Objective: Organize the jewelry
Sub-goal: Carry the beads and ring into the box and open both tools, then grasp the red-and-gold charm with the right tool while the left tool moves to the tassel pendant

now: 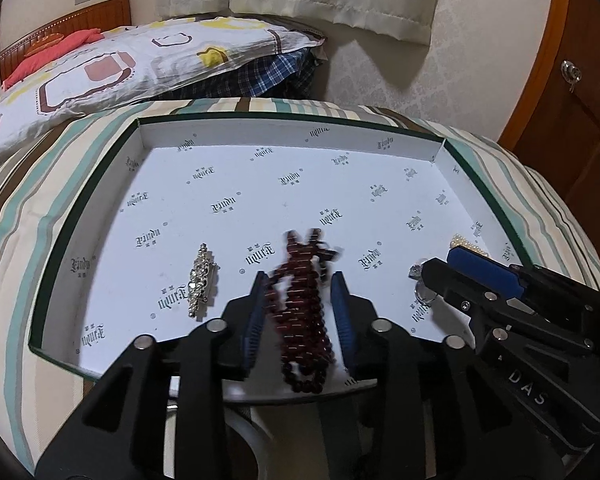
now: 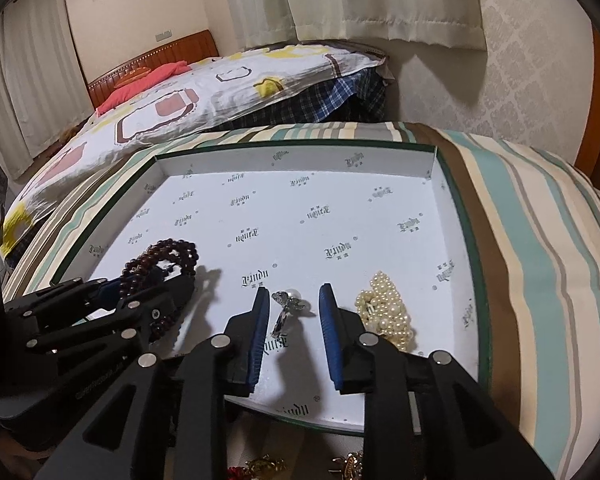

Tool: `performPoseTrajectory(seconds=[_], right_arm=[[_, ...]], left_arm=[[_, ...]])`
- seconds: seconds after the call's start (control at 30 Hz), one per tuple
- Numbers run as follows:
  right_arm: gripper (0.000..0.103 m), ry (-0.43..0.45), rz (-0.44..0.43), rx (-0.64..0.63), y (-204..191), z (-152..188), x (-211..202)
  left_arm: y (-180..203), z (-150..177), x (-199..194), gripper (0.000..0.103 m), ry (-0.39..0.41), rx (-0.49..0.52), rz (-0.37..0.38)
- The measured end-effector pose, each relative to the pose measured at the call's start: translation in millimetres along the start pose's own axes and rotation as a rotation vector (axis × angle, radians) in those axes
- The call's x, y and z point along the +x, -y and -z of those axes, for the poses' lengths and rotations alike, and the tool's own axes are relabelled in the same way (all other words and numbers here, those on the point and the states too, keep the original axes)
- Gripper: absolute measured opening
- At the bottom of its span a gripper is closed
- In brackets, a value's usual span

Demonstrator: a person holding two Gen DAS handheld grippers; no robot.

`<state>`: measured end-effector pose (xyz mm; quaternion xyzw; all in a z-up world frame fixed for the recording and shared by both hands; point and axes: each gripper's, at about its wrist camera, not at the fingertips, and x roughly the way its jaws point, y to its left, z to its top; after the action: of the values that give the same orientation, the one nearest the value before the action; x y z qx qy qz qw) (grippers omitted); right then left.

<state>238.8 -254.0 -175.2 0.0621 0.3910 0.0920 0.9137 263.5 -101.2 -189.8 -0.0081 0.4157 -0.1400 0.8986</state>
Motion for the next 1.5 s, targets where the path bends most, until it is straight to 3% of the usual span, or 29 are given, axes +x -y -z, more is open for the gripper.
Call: performPoseTrajectory(seconds=[0.13,0.37,0.53,0.83,1.1,1.5], right_arm=[[0.028,0.03,0.004,0.006,0.8,0.0,-11.8],[0.029,0.066,0.014,0.007,-2.1,6.3,-32.7],[0.029,0.087,0.022,0.006,-4.2,12.4,-47.5],[0.029,0.115,0.036,0.001,-10.7,30.0,-73.3],[0.029,0.119,0.035,-0.014,-22.2,53.5,-90.1],[0.029,0.1,0.03,-0.015,-28.9,84.8,-100.6]], left_arm=[[-1.8,1.1,-11.1,0.043,0.022,-0.008,0.006],[-3.5,1.7,-24.3,0.048,0.053,-0.007,0.012],[-6.1,4.9,-40.7,0.057,0.09,-0.012,0.019],[-12.5,18.0,-75.3,0.057,0.139,-0.026,0.014],[-26.3,51.0,-110.9,0.057,0.166,-0.057,-0.013],[-60.2,100.9,-119.1,0.057,0.089,-0.118,-0.092]])
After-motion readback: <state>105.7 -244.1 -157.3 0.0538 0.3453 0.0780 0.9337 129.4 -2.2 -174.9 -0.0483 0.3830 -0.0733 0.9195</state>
